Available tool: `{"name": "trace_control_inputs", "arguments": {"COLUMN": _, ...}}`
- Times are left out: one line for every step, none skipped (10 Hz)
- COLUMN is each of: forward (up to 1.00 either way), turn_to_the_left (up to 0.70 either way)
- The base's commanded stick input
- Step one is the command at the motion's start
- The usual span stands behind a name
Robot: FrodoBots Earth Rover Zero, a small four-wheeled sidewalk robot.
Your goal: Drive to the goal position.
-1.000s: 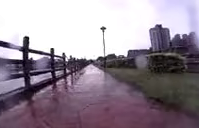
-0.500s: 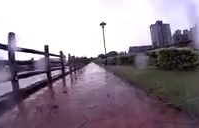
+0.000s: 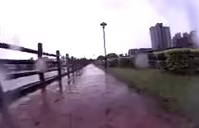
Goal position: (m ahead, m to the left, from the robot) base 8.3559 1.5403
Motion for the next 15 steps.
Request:
{"name": "trace_control_inputs", "arguments": {"forward": 1.00, "turn_to_the_left": 0.11}}
{"name": "trace_control_inputs", "arguments": {"forward": 1.00, "turn_to_the_left": 0.03}}
{"name": "trace_control_inputs", "arguments": {"forward": 1.00, "turn_to_the_left": 0.00}}
{"name": "trace_control_inputs", "arguments": {"forward": 1.00, "turn_to_the_left": 0.00}}
{"name": "trace_control_inputs", "arguments": {"forward": 1.00, "turn_to_the_left": 0.00}}
{"name": "trace_control_inputs", "arguments": {"forward": 1.00, "turn_to_the_left": 0.00}}
{"name": "trace_control_inputs", "arguments": {"forward": 1.00, "turn_to_the_left": 0.00}}
{"name": "trace_control_inputs", "arguments": {"forward": 1.00, "turn_to_the_left": 0.00}}
{"name": "trace_control_inputs", "arguments": {"forward": 1.00, "turn_to_the_left": 0.00}}
{"name": "trace_control_inputs", "arguments": {"forward": 1.00, "turn_to_the_left": 0.00}}
{"name": "trace_control_inputs", "arguments": {"forward": 1.00, "turn_to_the_left": 0.18}}
{"name": "trace_control_inputs", "arguments": {"forward": 1.00, "turn_to_the_left": 0.06}}
{"name": "trace_control_inputs", "arguments": {"forward": 1.00, "turn_to_the_left": 0.00}}
{"name": "trace_control_inputs", "arguments": {"forward": 1.00, "turn_to_the_left": 0.00}}
{"name": "trace_control_inputs", "arguments": {"forward": 1.00, "turn_to_the_left": 0.00}}
